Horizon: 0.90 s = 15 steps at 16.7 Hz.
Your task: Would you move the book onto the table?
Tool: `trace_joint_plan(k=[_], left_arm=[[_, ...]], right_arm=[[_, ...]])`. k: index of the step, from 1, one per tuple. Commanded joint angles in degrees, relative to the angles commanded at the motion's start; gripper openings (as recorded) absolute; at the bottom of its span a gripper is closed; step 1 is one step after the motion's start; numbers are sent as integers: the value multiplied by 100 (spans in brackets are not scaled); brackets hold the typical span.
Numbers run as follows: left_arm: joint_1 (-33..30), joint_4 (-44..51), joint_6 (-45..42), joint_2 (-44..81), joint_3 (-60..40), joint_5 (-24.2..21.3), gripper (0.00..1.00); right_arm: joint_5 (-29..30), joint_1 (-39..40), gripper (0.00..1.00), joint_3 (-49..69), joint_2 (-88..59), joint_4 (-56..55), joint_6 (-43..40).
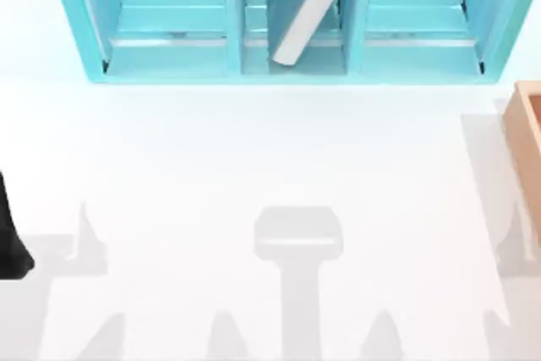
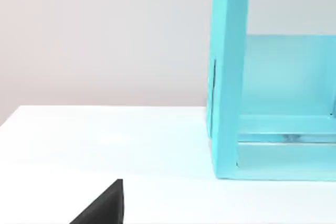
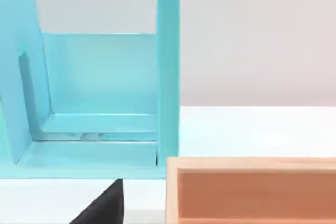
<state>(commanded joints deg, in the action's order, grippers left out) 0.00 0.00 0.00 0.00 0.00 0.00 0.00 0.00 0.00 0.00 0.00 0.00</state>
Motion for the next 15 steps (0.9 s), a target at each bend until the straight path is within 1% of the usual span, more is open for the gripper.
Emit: trace_joint_plan(k=[4, 7, 11, 15], left_arm=[[0, 0, 0, 0, 0, 0, 100], [0, 0, 0, 0, 0, 0, 100], [0, 0, 0, 0, 0, 0, 100], [0, 0, 0, 0, 0, 0, 100]], right_arm=[[62, 76, 100, 137, -174, -115, 51], [313, 354, 100, 629, -894, -524, 241], [887, 932, 100, 1628, -2679, -1342, 646], [1618, 1641, 100, 2819, -5134, -2305, 1157]])
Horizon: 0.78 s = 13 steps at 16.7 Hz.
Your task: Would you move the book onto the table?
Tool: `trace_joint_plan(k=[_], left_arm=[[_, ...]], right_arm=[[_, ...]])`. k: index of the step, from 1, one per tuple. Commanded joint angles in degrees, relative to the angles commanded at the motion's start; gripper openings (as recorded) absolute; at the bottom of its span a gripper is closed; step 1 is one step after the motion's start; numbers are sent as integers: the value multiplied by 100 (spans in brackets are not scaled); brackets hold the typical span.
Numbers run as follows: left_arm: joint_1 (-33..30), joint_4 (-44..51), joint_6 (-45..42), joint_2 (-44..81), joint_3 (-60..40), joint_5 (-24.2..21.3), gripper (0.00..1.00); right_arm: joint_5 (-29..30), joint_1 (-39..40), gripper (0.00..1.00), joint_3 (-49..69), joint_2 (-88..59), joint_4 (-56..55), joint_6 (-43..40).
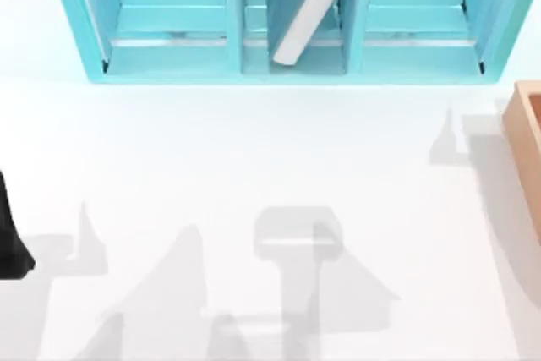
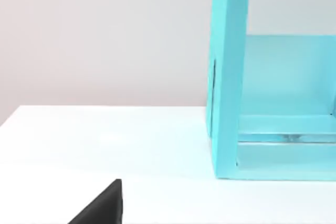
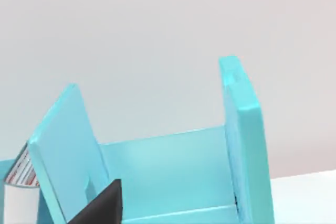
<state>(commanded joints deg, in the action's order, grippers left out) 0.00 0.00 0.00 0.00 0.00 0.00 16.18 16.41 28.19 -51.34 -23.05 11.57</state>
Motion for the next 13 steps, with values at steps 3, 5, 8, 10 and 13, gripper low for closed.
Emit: trace_joint_plan(k=[3, 5, 8, 10, 13], left_arm=[[0, 0, 0, 0, 0, 0, 100], [0, 0, 0, 0, 0, 0, 100], [0, 0, 0, 0, 0, 0, 100], [0, 0, 0, 0, 0, 0, 100], [0, 0, 0, 0, 0, 0, 100]], right_arm=[[575, 562, 100, 929, -2022, -749, 415], [943, 931, 100, 1536, -3348, -1240, 689], [1440, 1444, 100, 2388, -5163, -1932, 1076], [1720, 1741, 100, 2890, -6179, -2344, 1302], [2037, 2088, 100, 3492, -7297, -2841, 1570]])
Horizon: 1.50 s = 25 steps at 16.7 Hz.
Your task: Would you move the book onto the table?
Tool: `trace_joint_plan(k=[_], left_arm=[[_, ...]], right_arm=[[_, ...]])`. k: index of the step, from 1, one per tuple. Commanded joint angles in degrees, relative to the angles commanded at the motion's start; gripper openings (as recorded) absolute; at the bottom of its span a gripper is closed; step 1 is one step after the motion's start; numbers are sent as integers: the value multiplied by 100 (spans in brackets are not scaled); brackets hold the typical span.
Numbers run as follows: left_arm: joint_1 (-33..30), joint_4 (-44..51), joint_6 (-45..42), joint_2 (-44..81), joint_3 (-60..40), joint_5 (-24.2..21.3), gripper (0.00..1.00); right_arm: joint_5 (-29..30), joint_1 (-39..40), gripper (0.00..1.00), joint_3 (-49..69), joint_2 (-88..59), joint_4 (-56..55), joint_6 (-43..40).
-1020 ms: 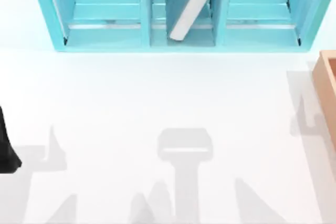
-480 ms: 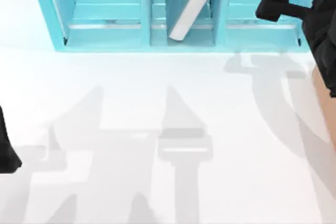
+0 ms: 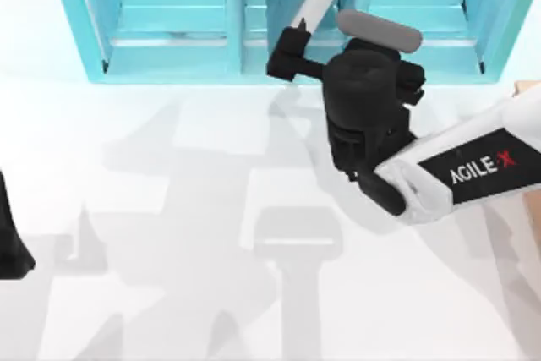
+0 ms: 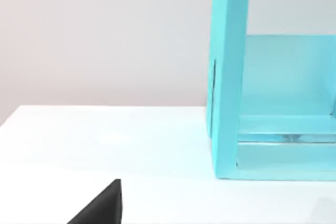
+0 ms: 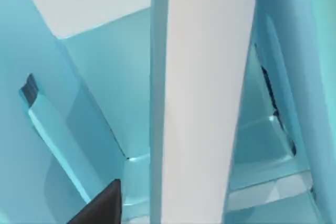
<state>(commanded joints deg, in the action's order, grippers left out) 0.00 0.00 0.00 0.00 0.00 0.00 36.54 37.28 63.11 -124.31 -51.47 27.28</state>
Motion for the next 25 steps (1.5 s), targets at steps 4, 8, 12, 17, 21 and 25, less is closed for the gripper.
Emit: trace_joint_plan(k=[4, 8, 12, 17, 21, 25], left_arm=[[0, 0, 0, 0, 0, 0, 100], [0, 0, 0, 0, 0, 0, 100], [0, 0, 0, 0, 0, 0, 100], [0, 0, 0, 0, 0, 0, 100], [0, 0, 0, 0, 0, 0, 100], [0, 0, 0, 0, 0, 0, 100]], right_arm=[[189, 214, 100, 387, -634, -324, 169], [191, 217, 100, 392, -642, -328, 171], [123, 142, 100, 588, -752, -240, 159], [-158, -146, 100, 1789, -1427, 234, 93], [-405, -403, 100, 2786, -1965, 652, 40], [-486, -486, 100, 3063, -2119, 778, 27]])
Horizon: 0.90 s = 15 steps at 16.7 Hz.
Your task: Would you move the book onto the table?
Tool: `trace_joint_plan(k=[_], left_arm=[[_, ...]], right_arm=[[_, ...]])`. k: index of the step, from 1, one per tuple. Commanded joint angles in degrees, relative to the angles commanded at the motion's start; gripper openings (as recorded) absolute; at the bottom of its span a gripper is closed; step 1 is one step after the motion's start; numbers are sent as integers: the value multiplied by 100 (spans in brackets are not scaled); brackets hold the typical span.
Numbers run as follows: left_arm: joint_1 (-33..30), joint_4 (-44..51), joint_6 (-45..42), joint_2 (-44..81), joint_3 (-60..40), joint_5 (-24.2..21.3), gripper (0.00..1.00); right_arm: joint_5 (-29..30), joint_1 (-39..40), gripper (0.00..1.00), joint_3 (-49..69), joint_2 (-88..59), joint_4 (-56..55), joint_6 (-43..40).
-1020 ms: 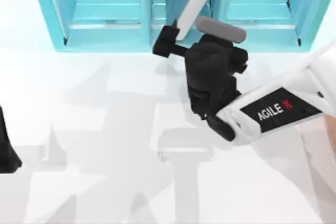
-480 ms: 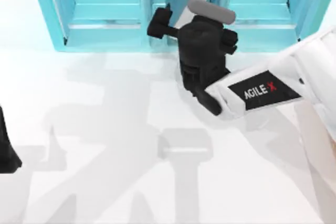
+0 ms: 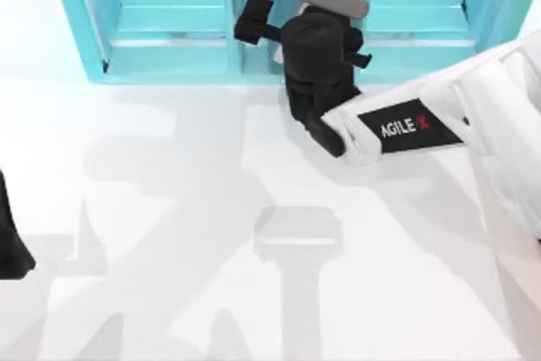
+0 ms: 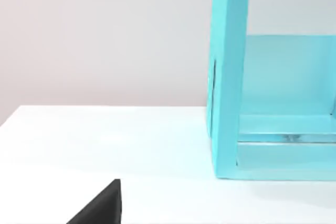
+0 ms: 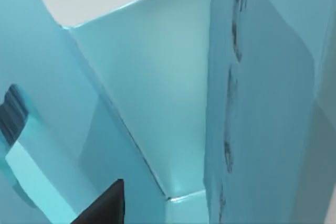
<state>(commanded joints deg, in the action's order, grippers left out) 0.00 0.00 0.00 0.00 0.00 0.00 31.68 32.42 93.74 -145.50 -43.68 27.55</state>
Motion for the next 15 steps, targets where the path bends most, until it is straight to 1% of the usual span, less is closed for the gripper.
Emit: trace_joint_plan(k=[2, 15], left_arm=[[0, 0, 0, 0, 0, 0, 100], [0, 0, 0, 0, 0, 0, 100]], right_arm=[[0, 0, 100, 0, 0, 0, 0], [0, 0, 2, 0, 0, 0, 0]])
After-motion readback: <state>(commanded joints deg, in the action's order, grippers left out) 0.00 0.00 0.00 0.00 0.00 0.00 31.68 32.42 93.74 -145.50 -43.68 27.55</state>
